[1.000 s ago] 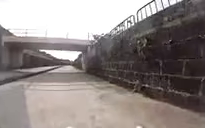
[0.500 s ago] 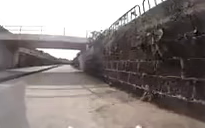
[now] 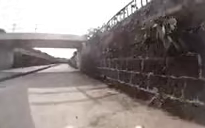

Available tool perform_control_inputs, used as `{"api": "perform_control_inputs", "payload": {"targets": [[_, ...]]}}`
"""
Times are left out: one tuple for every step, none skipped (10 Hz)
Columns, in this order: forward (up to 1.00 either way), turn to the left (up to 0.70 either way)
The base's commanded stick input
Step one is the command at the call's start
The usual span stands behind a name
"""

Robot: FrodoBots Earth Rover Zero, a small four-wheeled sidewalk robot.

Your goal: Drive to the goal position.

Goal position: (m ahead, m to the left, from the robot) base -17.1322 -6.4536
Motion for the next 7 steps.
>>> {"api": "perform_control_inputs", "payload": {"targets": [[0.0,0.45],[0.0,0.45],[0.0,0.45],[0.0,0.45],[0.0,0.45],[0.0,0.45],[0.0,0.45]]}}
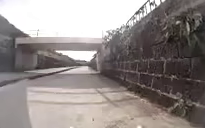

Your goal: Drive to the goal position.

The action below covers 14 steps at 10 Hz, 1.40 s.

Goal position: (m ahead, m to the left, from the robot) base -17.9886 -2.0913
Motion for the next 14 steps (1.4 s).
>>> {"api": "perform_control_inputs", "payload": {"targets": [[0.0,0.45],[0.0,0.45],[0.0,0.45],[0.0,0.45],[0.0,0.45],[0.0,0.45],[0.0,0.45],[0.0,0.45],[0.0,0.45],[0.0,0.45],[0.0,0.45],[0.0,0.45],[0.0,0.45],[0.0,0.45]]}}
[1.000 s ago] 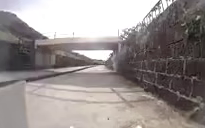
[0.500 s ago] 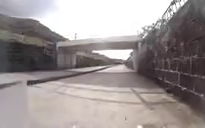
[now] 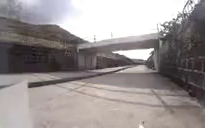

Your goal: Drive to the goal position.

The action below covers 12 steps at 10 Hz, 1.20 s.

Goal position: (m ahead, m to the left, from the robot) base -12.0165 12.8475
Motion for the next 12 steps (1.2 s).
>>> {"api": "perform_control_inputs", "payload": {"targets": [[0.0,0.45],[0.0,0.45],[0.0,0.45],[0.0,0.45],[0.0,0.45],[0.0,0.45],[0.0,0.45],[0.0,0.45],[0.0,0.45],[0.0,0.45],[0.0,0.45],[0.0,0.45]]}}
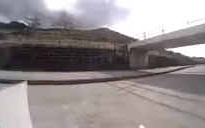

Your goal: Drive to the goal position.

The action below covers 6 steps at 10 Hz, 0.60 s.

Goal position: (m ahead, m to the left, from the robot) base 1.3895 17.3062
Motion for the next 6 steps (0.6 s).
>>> {"api": "perform_control_inputs", "payload": {"targets": [[0.0,0.45],[0.0,0.45],[0.0,0.45],[0.0,0.45],[0.0,0.45],[1.0,0.27]]}}
